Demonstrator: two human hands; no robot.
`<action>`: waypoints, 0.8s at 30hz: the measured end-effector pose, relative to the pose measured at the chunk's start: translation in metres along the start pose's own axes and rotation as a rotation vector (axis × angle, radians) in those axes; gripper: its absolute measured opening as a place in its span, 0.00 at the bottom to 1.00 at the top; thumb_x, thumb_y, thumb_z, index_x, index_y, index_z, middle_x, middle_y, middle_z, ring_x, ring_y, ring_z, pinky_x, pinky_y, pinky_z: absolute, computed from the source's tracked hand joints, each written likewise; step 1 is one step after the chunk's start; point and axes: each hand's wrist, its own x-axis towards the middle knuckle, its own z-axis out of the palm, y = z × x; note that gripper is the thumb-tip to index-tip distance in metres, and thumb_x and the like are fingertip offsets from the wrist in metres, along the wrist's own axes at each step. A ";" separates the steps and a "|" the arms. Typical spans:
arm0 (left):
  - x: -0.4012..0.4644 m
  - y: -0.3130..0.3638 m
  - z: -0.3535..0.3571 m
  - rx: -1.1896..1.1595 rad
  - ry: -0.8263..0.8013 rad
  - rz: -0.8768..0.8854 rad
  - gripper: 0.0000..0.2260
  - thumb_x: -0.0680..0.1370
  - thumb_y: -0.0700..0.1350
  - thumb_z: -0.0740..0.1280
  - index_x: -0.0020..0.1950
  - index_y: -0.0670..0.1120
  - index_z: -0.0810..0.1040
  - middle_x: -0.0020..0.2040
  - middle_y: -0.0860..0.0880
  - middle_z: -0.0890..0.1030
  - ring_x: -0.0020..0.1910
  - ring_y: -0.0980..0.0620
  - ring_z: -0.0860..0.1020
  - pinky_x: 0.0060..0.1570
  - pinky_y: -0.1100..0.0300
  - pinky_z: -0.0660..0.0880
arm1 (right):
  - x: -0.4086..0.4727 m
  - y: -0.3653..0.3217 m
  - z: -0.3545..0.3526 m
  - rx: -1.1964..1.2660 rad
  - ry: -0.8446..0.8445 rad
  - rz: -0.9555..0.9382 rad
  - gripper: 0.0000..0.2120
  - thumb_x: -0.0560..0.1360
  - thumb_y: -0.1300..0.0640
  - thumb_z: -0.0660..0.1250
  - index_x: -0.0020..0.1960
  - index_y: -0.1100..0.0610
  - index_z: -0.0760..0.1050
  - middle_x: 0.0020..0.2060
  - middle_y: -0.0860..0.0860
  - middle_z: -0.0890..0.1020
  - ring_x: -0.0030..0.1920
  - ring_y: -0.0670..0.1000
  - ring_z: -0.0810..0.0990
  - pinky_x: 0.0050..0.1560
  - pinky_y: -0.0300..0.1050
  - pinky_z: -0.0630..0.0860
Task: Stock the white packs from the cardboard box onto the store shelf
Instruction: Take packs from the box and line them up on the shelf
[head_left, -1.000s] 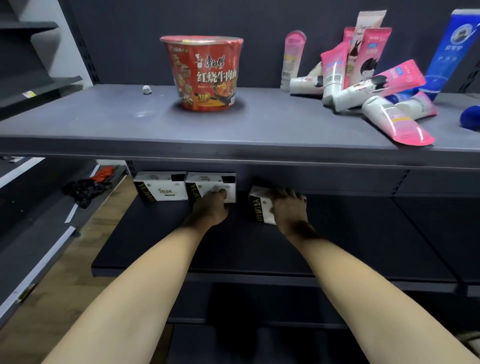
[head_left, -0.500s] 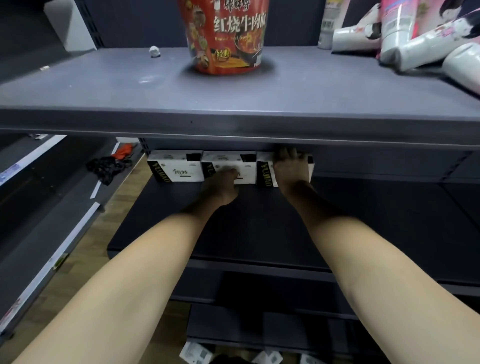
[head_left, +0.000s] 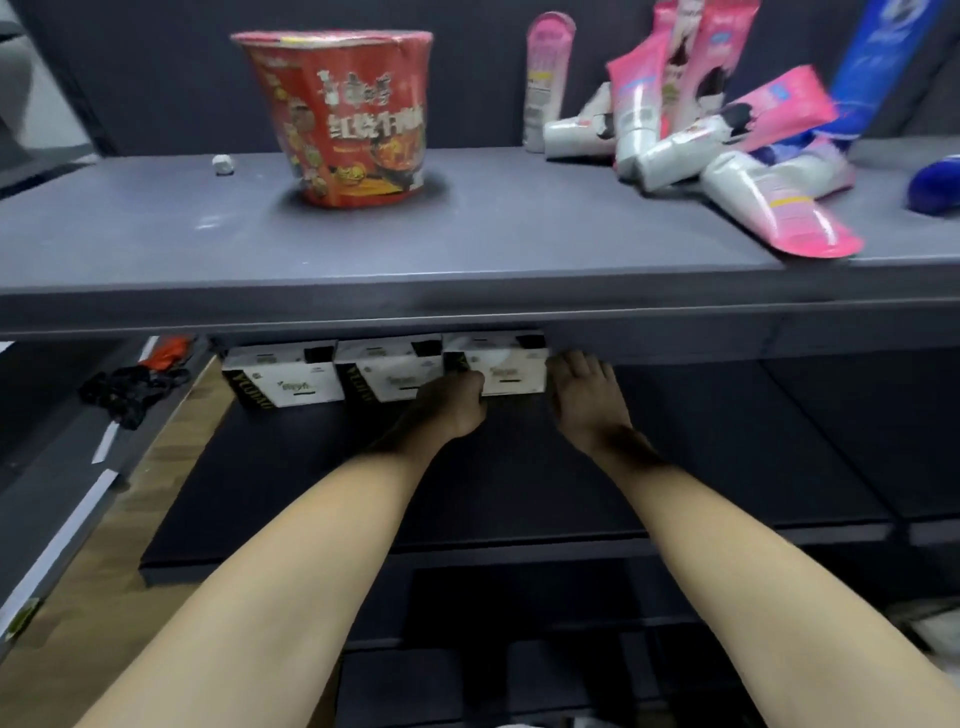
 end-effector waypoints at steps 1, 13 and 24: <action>0.002 0.016 0.006 0.001 -0.017 0.031 0.05 0.80 0.47 0.63 0.53 0.46 0.75 0.55 0.44 0.79 0.50 0.43 0.78 0.45 0.53 0.74 | -0.018 0.016 -0.003 0.011 -0.005 0.045 0.21 0.75 0.57 0.67 0.67 0.60 0.73 0.61 0.58 0.76 0.60 0.61 0.74 0.60 0.55 0.70; -0.021 0.279 0.086 -0.195 -0.220 0.532 0.05 0.81 0.42 0.64 0.51 0.41 0.75 0.47 0.47 0.77 0.42 0.50 0.74 0.39 0.59 0.71 | -0.236 0.194 -0.055 0.058 -0.070 0.639 0.18 0.76 0.60 0.65 0.65 0.61 0.72 0.56 0.59 0.75 0.56 0.62 0.74 0.51 0.54 0.75; -0.071 0.434 0.180 -0.055 -0.481 0.677 0.11 0.80 0.49 0.64 0.62 0.49 0.74 0.55 0.49 0.79 0.49 0.47 0.79 0.51 0.48 0.79 | -0.389 0.305 -0.048 0.185 -0.314 0.899 0.06 0.78 0.56 0.63 0.52 0.55 0.67 0.49 0.52 0.71 0.51 0.57 0.75 0.44 0.48 0.72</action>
